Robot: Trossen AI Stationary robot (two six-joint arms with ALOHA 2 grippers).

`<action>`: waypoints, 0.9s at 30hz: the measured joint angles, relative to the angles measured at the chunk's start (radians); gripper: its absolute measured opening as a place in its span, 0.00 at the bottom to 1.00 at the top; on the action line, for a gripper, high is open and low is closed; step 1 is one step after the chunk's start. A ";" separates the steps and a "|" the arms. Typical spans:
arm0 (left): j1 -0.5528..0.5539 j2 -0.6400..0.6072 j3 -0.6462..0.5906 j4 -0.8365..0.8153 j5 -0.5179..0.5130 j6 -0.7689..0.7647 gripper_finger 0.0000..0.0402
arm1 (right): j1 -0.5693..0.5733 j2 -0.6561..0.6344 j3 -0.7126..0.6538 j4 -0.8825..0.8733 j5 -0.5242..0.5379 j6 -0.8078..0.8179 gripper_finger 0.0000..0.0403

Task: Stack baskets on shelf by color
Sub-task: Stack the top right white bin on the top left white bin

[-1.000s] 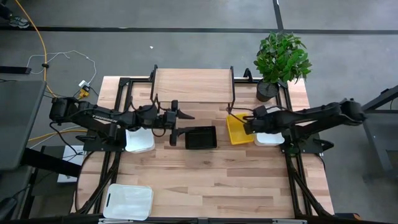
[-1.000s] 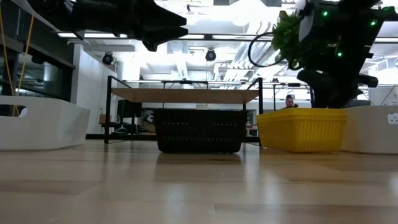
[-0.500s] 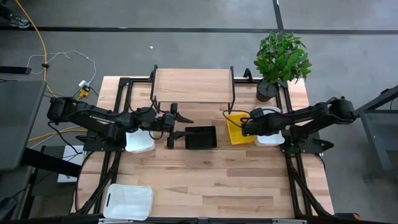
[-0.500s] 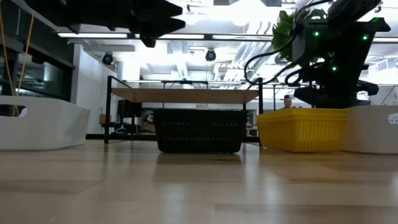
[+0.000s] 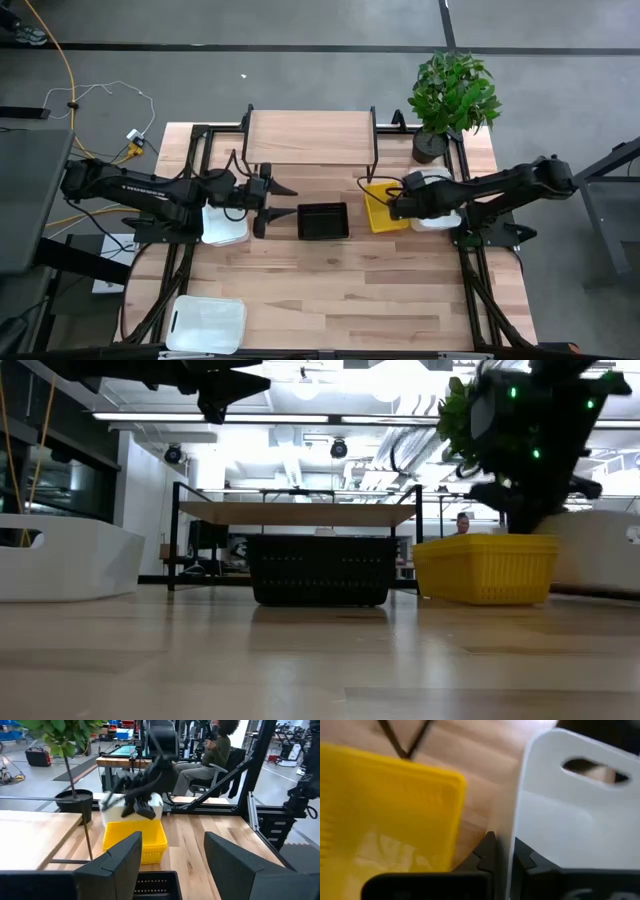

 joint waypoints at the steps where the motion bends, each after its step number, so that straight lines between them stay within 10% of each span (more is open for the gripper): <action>1: -0.002 0.000 0.000 -0.001 0.000 0.000 0.50 | 0.010 -0.002 0.023 -0.022 0.017 -0.002 0.01; 14: -0.044 0.000 0.000 0.000 0.000 0.000 0.50 | 0.219 -0.003 0.373 -0.090 0.230 -0.190 0.00; 21: -0.087 0.000 -0.001 0.040 0.000 0.000 0.50 | 0.348 -0.004 0.347 0.387 0.244 -0.606 0.00; 27: -0.140 0.000 -0.001 0.076 -0.001 -0.009 0.50 | 0.340 -0.004 0.188 0.929 0.053 -0.969 0.00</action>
